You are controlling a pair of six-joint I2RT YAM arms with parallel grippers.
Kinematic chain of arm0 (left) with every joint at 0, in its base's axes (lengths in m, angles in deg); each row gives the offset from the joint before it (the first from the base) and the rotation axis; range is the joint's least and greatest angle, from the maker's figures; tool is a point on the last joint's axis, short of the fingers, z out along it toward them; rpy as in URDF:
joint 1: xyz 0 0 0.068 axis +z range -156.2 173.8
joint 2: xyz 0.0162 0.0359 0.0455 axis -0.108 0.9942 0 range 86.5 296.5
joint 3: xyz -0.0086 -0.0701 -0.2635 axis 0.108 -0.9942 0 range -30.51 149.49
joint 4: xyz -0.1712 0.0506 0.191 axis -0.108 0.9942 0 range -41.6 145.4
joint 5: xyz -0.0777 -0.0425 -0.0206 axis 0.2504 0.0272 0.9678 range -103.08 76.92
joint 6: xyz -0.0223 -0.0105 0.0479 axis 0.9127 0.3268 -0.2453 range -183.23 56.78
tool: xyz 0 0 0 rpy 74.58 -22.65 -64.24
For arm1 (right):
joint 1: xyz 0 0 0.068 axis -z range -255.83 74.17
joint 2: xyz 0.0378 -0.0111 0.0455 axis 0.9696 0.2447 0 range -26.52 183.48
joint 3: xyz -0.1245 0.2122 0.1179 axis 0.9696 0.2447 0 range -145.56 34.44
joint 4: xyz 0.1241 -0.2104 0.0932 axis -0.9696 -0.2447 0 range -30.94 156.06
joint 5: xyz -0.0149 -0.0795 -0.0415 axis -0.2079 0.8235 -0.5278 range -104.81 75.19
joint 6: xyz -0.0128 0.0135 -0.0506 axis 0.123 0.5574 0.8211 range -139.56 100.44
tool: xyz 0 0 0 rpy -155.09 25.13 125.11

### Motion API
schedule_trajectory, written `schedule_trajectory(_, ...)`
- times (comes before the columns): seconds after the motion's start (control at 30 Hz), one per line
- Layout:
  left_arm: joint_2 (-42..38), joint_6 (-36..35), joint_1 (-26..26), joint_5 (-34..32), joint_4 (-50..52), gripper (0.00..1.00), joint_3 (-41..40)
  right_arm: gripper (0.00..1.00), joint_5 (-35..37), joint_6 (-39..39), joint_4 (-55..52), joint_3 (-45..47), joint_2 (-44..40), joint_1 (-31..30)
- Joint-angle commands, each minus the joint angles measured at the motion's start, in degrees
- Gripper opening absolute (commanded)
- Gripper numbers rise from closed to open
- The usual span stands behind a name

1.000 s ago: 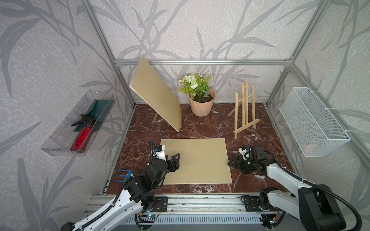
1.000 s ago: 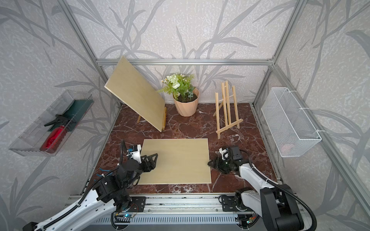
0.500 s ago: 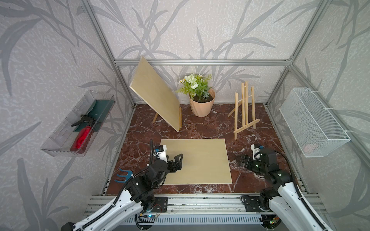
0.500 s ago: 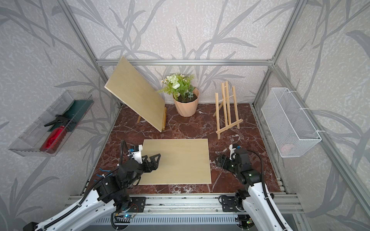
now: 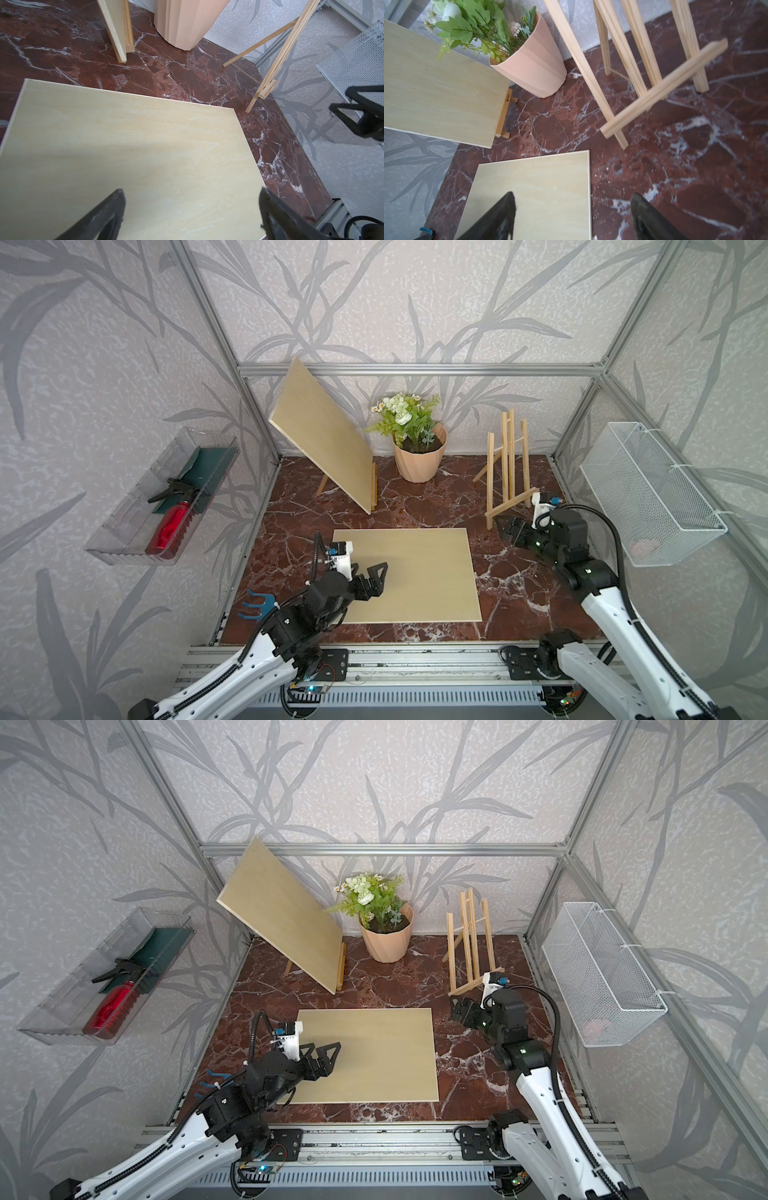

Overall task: Disassemble the easel
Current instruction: Place the drawing board at the center of the board, then pick up the easel from the corner of the board.

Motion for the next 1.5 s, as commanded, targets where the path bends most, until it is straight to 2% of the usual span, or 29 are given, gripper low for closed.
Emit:
schedule_trajectory(0.0, 0.04, -0.27, 0.05, 2.62, -2.72, 0.99, -1.06, 0.85, 2.61, 7.15, 3.55, -5.49, 7.47, -0.37)
schedule_trajectory(0.1, 0.69, -0.03, 0.07, 4.26, -3.95, 0.99, -1.28, 0.78, 3.96, 9.26, 5.04, -9.79, 14.62, -0.62)
schedule_trajectory(0.23, 1.69, 0.18, -0.03, 6.20, -5.37, 0.99, -1.47, 0.77, 8.51, 12.88, 11.04, -12.33, 21.02, -2.25)
schedule_trajectory(0.3, 2.03, 0.25, -0.02, 6.67, -5.86, 0.99, -1.55, 0.77, 8.40, 13.23, 14.02, -13.28, 24.01, -2.35)
schedule_trajectory(0.33, 2.10, 0.40, -0.02, 6.93, -6.19, 0.99, -1.69, 0.75, 7.98, 13.55, 14.97, -14.07, 25.55, -2.33)
schedule_trajectory(0.4, 2.50, 0.67, -0.02, 7.61, -7.10, 0.99, -2.04, 0.65, 7.42, 15.28, 15.95, -16.05, 28.41, -2.40)
schedule_trajectory(0.5, 3.22, 0.89, -0.04, 9.27, -8.89, 0.99, -2.37, 0.63, 8.97, 16.83, 18.96, -17.19, 31.29, -2.39)
schedule_trajectory(0.8, 4.55, 0.16, -0.02, 11.62, -11.75, 0.99, -2.81, 0.62, 9.50, 20.66, 28.25, -16.40, 36.81, -2.40)
schedule_trajectory(1.03, 1.95, 0.38, -0.02, 12.54, -15.04, 0.99, -5.16, 0.48, 7.45, 23.68, 36.02, -15.27, 40.67, -2.13)
schedule_trajectory(1.27, 0.24, 0.19, -0.02, 12.60, -14.12, 0.99, -5.63, 0.45, 5.72, 22.33, 41.64, -13.85, 43.20, -0.53)
schedule_trajectory(1.47, -1.45, 0.45, -0.02, 12.24, -12.88, 0.99, -6.09, 0.30, 2.76, 25.64, 45.63, -11.50, 42.23, -0.38)
